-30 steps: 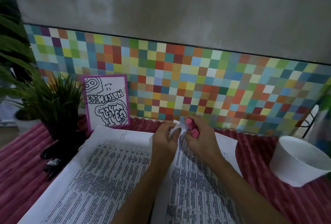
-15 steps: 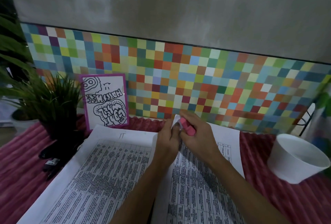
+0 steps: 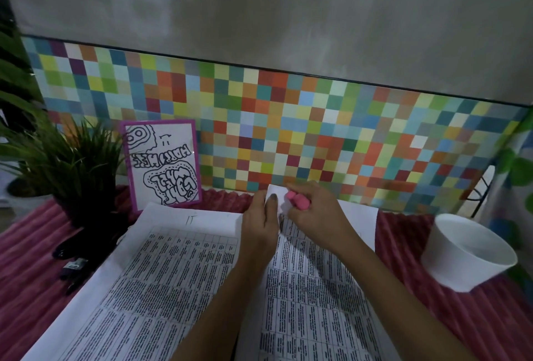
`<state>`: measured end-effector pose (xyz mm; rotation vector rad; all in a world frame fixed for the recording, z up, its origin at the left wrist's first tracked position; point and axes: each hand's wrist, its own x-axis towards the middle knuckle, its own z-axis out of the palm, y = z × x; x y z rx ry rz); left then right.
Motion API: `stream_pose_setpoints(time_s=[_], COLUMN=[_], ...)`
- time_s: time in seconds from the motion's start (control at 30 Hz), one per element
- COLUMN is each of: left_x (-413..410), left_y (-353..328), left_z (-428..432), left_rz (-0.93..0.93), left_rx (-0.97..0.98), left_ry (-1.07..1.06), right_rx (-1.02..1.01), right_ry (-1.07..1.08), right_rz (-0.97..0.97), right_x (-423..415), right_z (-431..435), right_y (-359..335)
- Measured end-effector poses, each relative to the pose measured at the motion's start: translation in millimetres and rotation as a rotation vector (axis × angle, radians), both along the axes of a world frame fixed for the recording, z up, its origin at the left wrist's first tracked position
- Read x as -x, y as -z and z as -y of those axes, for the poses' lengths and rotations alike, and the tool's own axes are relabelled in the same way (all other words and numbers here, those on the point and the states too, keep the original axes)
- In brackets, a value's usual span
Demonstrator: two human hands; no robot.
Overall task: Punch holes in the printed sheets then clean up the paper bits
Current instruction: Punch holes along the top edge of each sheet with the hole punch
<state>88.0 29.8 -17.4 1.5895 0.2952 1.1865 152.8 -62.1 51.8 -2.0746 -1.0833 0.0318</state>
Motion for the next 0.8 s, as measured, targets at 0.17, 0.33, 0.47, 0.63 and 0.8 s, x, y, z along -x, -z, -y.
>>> stream_pose_setpoints(time_s=[0.17,0.33,0.47,0.63,0.8], left_x=[-2.6,0.5,2.0,4.5,5.8], left_y=[5.4,0.3,-2.5,-6.6,-8.0], left_z=[-3.2,-0.7,4.3,8.0,8.6], left_rz=[-0.029,-0.051,-0.076,-0.087,-0.133], left_rx=[0.039,-0.026,-0.065,-0.108,-0.137], left_ry=[0.061,0.021,0.005,-0.022,-0.062], right_rx=[-0.088,-0.477,-0.998,-1.115,-1.200], right_ry=[-0.013,-0.015,-0.054,-0.063,-0.060], right_rz=[-0.131,-0.334,-0.610,-0.595,-0.573], right_x=[0.9,-3.2,-11.4,-7.5,-7.4], right_z=[3.9,6.8,-10.9,-34.5,-39.9], right_y=[-7.7,-29.6,-57.9,-56.6,-55.0])
